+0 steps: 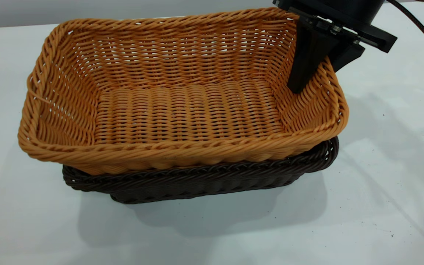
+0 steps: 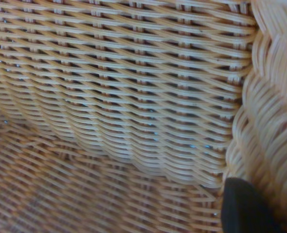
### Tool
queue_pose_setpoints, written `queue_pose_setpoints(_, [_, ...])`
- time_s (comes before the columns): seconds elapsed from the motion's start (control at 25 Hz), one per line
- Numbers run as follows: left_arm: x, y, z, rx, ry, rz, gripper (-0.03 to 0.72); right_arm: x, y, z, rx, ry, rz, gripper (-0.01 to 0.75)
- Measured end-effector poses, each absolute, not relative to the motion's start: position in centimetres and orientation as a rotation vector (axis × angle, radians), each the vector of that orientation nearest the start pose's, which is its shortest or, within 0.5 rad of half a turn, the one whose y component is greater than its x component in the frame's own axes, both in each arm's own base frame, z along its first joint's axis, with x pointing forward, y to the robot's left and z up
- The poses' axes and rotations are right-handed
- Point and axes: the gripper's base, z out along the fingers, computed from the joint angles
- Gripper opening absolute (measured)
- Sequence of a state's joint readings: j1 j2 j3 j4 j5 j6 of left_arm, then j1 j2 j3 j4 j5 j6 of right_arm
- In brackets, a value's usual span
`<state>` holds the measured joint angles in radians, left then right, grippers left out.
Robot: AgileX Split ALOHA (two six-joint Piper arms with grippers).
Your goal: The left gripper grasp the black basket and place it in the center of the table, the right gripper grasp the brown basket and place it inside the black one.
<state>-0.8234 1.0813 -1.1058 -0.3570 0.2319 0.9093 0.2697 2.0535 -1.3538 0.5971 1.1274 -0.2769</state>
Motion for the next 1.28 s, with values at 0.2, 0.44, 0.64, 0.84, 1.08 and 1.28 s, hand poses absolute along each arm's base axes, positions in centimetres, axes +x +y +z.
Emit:
queue_pose_setpoints(0.2, [15.7,-18.0,43.1,1.115,1.252,-0.263,0.606,35.0,14.5,15.2,-0.388,3.165,0.848,0.254])
queue_pose_setpoints(0.44, [15.7,-18.0,43.1,1.114,1.252,-0.264,0.588,34.8,14.5,15.3,-0.418,3.172,0.861,0.468])
queue_pose_setpoints(0.64, [15.7,-18.0,43.1,1.114,1.252,-0.264,0.575,34.6,14.5,15.3,-0.451,3.185,0.875,0.587])
queue_pose_setpoints(0.84, [15.7,-18.0,43.1,1.114,1.252,-0.264,0.574,34.5,14.4,15.4,-0.481,3.195,0.854,0.61])
queue_pose_setpoints(1.08, [15.7,-18.0,43.1,1.114,1.252,-0.264,0.574,35.7,14.6,17.1,-0.525,3.155,0.834,0.612])
queue_pose_setpoints(1.28, [15.7,-18.0,43.1,1.115,1.253,-0.264,0.574,36.9,14.6,18.5,-0.527,3.111,0.769,0.612])
